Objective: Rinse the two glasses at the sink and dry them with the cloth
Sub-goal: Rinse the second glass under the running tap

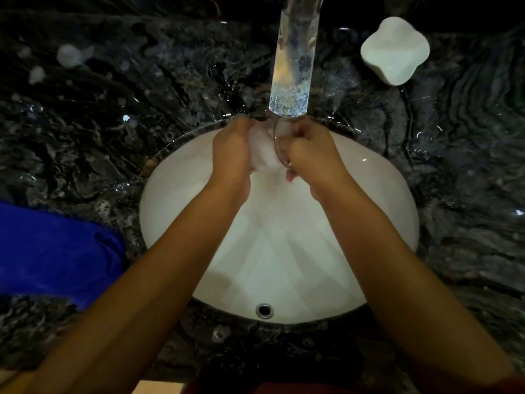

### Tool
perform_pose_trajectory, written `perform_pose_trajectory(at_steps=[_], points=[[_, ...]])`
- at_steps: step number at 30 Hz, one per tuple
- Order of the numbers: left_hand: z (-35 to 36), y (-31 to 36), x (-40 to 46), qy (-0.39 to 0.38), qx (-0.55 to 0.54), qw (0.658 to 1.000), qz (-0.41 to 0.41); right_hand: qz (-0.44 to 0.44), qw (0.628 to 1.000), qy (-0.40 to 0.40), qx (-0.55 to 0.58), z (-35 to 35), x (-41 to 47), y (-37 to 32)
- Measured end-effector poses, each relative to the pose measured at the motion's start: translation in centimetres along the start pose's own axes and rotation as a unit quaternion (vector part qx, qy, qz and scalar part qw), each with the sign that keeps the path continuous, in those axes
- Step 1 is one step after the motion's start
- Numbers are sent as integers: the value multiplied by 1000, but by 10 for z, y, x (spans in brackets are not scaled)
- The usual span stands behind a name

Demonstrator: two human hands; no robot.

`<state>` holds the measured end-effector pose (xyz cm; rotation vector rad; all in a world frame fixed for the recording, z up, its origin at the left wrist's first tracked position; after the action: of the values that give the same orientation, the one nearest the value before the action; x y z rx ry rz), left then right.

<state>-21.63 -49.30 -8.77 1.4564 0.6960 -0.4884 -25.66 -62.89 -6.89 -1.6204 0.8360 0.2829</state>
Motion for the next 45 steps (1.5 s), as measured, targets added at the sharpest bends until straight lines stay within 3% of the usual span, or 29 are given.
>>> perform_pose_trajectory(at_steps=[2,4,7,8,10,12,15,20,24,27,29,30,33,34,37,39,42,43,45], points=[[-4,-3,-2,28,-23,999,4,63,992,-29,107,2,-10,9],[-2,-11,-5,24,-60,998,-16,41,990,4,137,-1,-18,6],[1,-17,-13,25,-99,992,-76,-167,971,166,30,-20,-32,-15],[1,-18,-12,18,-101,991,-89,-233,956,180,1,-23,-39,-22],[0,-16,-9,3,-75,993,-86,-300,946,109,-60,-21,-45,-29],[1,-14,-7,-14,-2,998,-69,-260,952,-36,-156,-8,-39,-23],[3,-13,-2,-41,77,994,-58,-206,921,-137,-301,8,-32,-17],[1,-8,4,-66,100,991,-55,-171,917,-251,-258,11,-26,-22],[11,-13,-1,-109,78,986,-99,-235,916,-248,-210,-4,-28,-28],[14,-21,-3,-130,87,978,-136,-267,841,-252,-398,7,-25,-16],[9,-26,-3,-136,110,974,-142,-257,810,-276,-449,12,-25,-15],[6,-26,-2,-138,118,973,-141,-253,810,-289,-443,13,-26,-16],[3,-27,1,-145,105,972,-151,-248,870,-266,-332,1,-24,-28],[3,-27,1,-141,93,973,-157,-263,869,-257,-330,3,-25,-29],[5,-31,-2,-139,102,969,-180,-296,813,-260,-428,21,-26,-17],[3,-34,-5,-144,120,966,-180,-280,821,-284,-409,22,-23,-14],[1,-32,2,-146,112,969,-164,-238,889,-252,-298,9,-18,-21],[1,-29,3,-135,100,972,-164,-242,892,-243,-295,10,-17,-23],[3,-26,5,-126,108,972,-167,-253,850,-256,-384,23,-18,-18]])
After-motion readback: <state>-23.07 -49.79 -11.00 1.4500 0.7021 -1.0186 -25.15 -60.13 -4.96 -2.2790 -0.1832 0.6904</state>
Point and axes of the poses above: each hand's wrist, its own x-axis towards the middle knuckle, its own z-axis out of the palm, y = z × x, the point moved 6 cm from there along x, towards the middle knuckle, and after that the axes turned 4 degrees about y, right-handed, at the moved point
